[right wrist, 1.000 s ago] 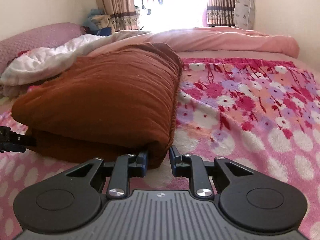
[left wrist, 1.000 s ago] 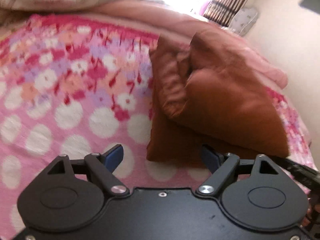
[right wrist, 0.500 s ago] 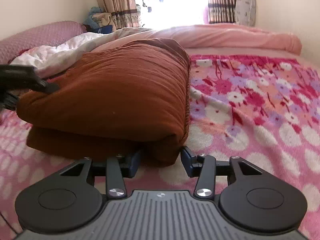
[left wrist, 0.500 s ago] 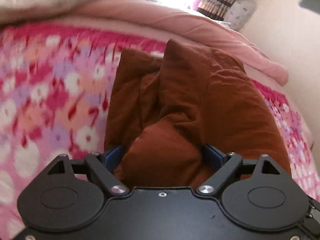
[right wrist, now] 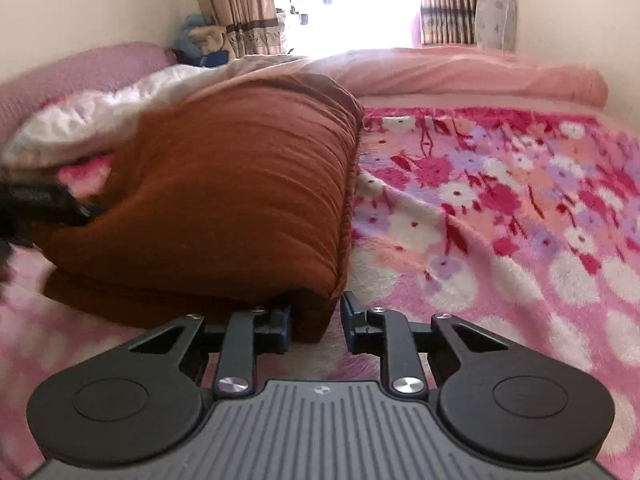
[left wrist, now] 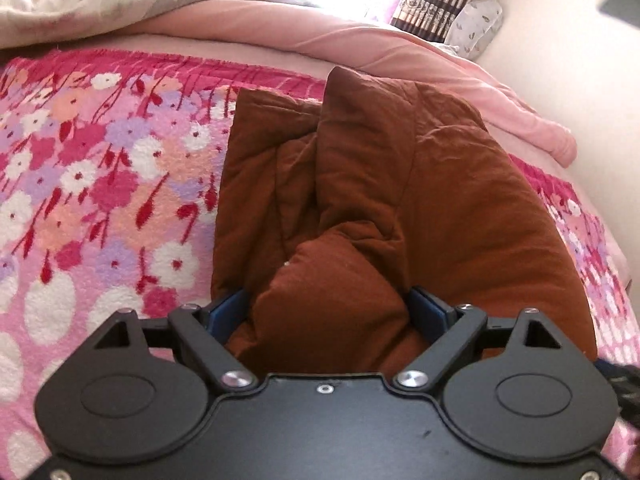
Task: Fold large clothes
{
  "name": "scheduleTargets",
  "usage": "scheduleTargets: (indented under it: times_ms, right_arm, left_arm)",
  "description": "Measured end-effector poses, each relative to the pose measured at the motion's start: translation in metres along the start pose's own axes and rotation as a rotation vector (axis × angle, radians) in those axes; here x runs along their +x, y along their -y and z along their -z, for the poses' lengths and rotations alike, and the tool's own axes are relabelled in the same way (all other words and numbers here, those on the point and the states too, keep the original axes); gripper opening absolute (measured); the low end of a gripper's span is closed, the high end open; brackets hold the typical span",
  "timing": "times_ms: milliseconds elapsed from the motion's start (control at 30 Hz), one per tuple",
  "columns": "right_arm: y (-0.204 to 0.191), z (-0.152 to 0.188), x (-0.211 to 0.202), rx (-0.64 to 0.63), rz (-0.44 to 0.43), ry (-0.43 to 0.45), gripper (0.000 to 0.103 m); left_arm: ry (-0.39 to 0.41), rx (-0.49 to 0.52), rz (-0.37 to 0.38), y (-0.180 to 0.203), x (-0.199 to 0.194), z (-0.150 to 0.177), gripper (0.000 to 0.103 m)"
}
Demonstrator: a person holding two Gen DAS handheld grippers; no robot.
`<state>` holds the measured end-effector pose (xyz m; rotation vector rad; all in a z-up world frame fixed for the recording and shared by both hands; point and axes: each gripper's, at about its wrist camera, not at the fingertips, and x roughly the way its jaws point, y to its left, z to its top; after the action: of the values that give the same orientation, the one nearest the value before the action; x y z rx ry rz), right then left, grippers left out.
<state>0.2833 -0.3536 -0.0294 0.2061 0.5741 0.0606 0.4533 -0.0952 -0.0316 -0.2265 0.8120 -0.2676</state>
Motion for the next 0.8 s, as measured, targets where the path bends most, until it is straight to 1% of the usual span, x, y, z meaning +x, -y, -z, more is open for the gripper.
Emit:
scheduleTargets:
  times_ms: [67,133,167,233,267,300,367,433,467,533,600,700,733,800]
  right_arm:
    - [-0.004,-0.011,-0.027,-0.024,-0.017,0.056,0.024]
    - [-0.007,-0.021,-0.043,-0.008,-0.037,0.138,0.023]
    - [-0.01,-0.026,-0.041,-0.002,-0.062,0.156,0.018]
    - [-0.019,-0.03,-0.026,-0.017,-0.054,0.188,0.016]
    - [-0.023,-0.03,-0.014,-0.027,-0.044,0.17,0.013]
    - [-0.026,-0.029,0.0,-0.031,-0.036,0.133,0.011]
    - [-0.028,-0.021,0.02,-0.033,-0.011,0.082,0.009]
    - [-0.027,-0.017,0.028,-0.052,0.004,0.059,0.006]
    - [-0.024,-0.017,0.03,-0.033,-0.006,0.05,0.005]
    - [-0.023,-0.018,0.033,-0.024,-0.005,0.035,0.005]
    - [-0.031,-0.018,0.031,-0.066,0.022,0.035,0.005]
    - [-0.035,-0.025,0.018,-0.055,0.023,0.058,0.013]
    - [-0.037,-0.03,0.011,-0.043,0.019,0.081,0.014]
    - [-0.041,-0.039,0.002,-0.045,-0.003,0.134,0.023]
  left_arm:
    - [0.003,-0.004,-0.001,0.0,0.001,0.0,0.091]
    - [0.011,0.005,-0.012,0.003,0.001,0.0,0.091]
    - [0.012,0.004,-0.013,0.004,0.0,0.001,0.091]
    - [0.012,0.001,-0.009,0.002,0.001,0.001,0.091]
    - [0.012,0.001,-0.006,0.002,0.0,0.001,0.091]
    - [0.011,0.006,-0.003,0.002,0.0,0.001,0.091]
    - [0.015,0.025,-0.002,0.004,0.0,0.004,0.092]
    - [0.024,0.03,-0.008,0.005,0.002,0.006,0.092]
    - [0.03,0.035,-0.014,0.006,0.003,0.007,0.092]
    - [0.038,0.04,-0.024,0.008,0.003,0.008,0.093]
    - [0.048,0.035,-0.021,0.008,0.0,0.008,0.093]
    - [0.089,0.013,-0.012,0.006,-0.015,0.011,0.092]
    - [0.095,0.009,-0.012,0.006,-0.021,0.011,0.092]
    - [0.091,0.014,-0.022,0.009,-0.028,0.012,0.092]
